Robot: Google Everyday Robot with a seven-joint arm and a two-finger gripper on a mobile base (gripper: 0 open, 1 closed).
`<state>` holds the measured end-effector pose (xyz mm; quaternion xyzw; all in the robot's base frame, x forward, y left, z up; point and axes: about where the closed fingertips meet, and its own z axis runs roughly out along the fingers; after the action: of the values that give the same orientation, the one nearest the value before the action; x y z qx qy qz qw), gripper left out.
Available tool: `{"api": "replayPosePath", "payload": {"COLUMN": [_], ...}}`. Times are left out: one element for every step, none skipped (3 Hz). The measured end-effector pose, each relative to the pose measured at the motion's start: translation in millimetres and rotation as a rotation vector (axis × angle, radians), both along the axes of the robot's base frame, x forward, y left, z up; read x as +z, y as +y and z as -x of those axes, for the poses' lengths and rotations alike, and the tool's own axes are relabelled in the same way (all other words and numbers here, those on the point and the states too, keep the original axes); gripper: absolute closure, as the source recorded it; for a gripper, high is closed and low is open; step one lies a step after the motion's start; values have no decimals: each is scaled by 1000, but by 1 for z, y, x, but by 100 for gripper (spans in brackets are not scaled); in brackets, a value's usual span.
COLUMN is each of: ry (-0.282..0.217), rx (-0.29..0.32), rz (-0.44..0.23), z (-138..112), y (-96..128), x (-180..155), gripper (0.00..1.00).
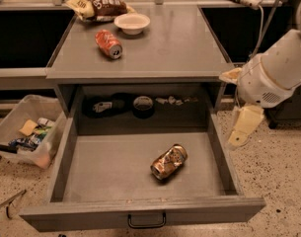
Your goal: Pick orange can from top drawer and place on counter
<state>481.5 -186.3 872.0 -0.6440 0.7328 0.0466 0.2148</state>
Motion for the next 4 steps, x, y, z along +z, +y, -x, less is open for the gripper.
{"api": "replayPosePath", "payload": {"ry": [-7, 46, 46, 51], "rx": [60, 70, 70, 85], "rz": [-52, -52, -52, -72], "z": [-11, 2, 2, 2], "y": [21, 40, 40, 42], "x": [-47, -96, -96, -102], "gripper": [0, 0, 0, 0]}}
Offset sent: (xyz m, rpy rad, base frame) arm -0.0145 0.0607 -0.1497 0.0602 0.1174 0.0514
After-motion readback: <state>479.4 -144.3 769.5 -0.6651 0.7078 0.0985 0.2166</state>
